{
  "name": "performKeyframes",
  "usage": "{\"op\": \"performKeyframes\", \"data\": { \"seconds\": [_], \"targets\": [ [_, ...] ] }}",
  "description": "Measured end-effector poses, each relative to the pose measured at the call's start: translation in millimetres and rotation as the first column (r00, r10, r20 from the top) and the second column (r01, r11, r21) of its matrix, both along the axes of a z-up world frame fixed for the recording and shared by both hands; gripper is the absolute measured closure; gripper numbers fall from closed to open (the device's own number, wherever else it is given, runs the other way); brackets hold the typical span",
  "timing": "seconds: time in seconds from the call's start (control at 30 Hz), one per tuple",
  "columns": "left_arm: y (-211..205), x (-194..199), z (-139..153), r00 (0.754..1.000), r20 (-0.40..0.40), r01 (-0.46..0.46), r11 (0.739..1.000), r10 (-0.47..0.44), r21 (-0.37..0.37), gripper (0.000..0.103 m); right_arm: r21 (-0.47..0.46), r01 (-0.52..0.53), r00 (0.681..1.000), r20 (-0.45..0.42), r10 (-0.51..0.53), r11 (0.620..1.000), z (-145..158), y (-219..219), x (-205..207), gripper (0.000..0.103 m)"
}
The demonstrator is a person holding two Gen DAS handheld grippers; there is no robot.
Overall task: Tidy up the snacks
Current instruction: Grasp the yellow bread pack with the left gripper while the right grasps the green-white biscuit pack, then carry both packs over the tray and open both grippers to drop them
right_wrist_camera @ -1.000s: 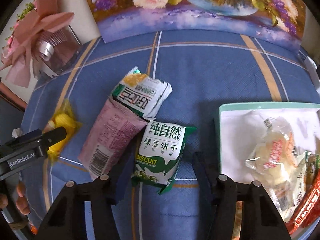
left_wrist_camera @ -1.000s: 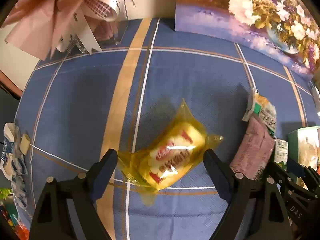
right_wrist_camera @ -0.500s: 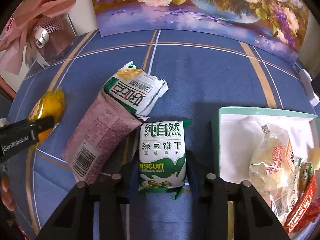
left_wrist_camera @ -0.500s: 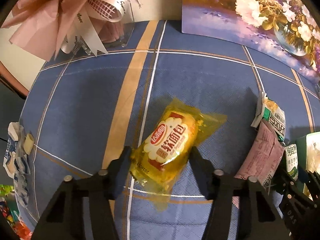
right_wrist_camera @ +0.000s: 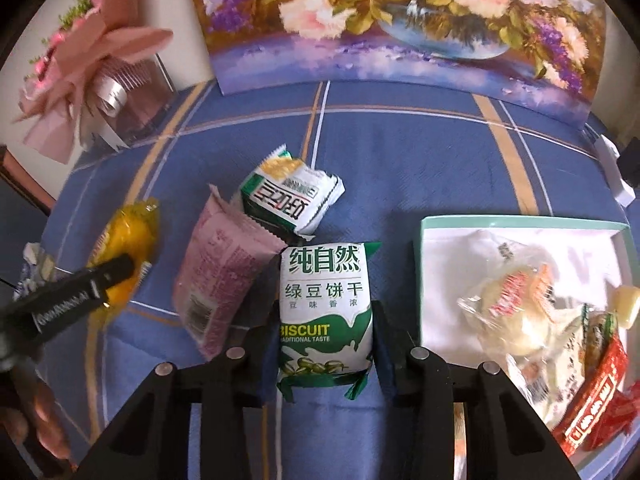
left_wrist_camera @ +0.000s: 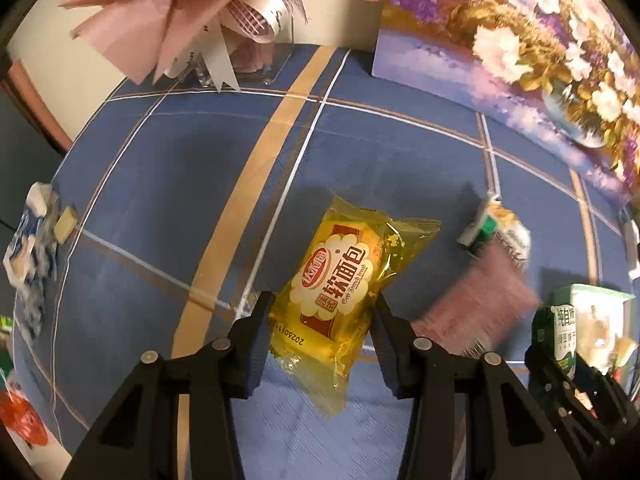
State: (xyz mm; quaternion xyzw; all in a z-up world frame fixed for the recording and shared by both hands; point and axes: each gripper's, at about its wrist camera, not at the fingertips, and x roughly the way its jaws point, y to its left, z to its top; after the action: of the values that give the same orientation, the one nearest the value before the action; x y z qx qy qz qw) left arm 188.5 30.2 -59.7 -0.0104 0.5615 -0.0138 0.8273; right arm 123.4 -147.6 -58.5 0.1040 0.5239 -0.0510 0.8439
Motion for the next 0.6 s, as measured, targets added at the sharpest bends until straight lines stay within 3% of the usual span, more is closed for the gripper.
{"op": "performKeyframes", "data": {
  "seconds": [0.27, 0.6],
  "targets": [
    [-24.1, -39.7, 32.0, 0.999, 0.014, -0.032, 0.996, 0.033, -0.08, 0.055, 0.029, 0.011, 0.998, 0.055, -0.013, 1.0, 33.6, -8.8, -29.0, 0.061],
    [-70.8, -76.8, 56.6, 0.999, 0.042, 0.016, 0.989, -0.01, -0.145, 0.055, 0.068, 0.059, 0.994, 0.094, -0.065, 0.996, 55.0, -43.4, -75.1, 0.061]
  ]
}}
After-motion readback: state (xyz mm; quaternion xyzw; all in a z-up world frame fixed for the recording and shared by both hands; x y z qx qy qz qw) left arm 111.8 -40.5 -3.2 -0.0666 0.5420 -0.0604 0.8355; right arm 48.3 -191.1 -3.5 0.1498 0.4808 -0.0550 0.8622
